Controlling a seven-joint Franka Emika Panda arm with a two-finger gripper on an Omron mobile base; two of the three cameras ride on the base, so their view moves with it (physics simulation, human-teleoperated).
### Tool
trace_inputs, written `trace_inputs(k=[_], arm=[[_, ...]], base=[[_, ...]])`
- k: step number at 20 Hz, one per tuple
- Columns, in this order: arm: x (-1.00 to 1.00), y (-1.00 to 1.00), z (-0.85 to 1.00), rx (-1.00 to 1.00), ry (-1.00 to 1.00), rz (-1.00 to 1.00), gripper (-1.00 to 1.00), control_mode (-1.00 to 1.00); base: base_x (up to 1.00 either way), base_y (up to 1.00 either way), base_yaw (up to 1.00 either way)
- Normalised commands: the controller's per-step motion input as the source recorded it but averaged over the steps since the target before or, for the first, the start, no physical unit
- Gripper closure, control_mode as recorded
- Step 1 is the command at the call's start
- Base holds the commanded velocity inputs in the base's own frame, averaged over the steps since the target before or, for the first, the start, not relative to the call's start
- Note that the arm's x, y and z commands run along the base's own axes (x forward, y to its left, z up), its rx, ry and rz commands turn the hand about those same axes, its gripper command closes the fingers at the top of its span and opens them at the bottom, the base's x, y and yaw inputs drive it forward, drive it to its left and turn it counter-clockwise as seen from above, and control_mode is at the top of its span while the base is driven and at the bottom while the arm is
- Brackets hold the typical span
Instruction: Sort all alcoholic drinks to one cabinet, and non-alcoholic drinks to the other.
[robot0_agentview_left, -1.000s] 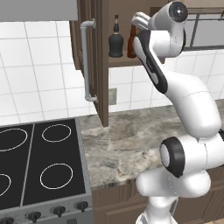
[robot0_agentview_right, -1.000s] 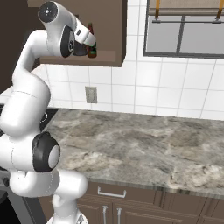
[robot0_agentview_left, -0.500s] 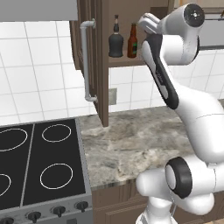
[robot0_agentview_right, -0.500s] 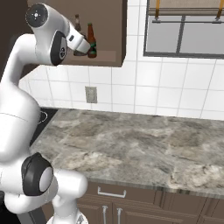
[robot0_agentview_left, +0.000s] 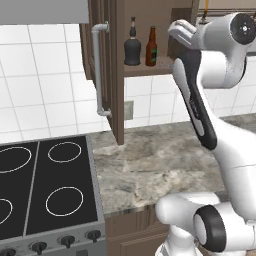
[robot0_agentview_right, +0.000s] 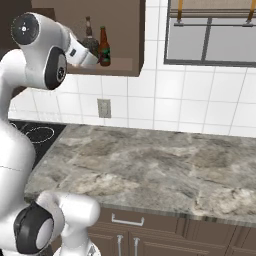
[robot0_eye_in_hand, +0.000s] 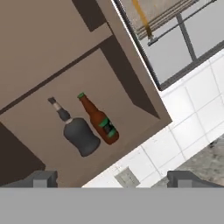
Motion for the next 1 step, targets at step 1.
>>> trace_inputs(k=[1], arm=[[-0.54,-0.14,-0.07,-0.03,0.00,0.01,-1.00,-1.00]], base=[[0.00,0.00,0.00]])
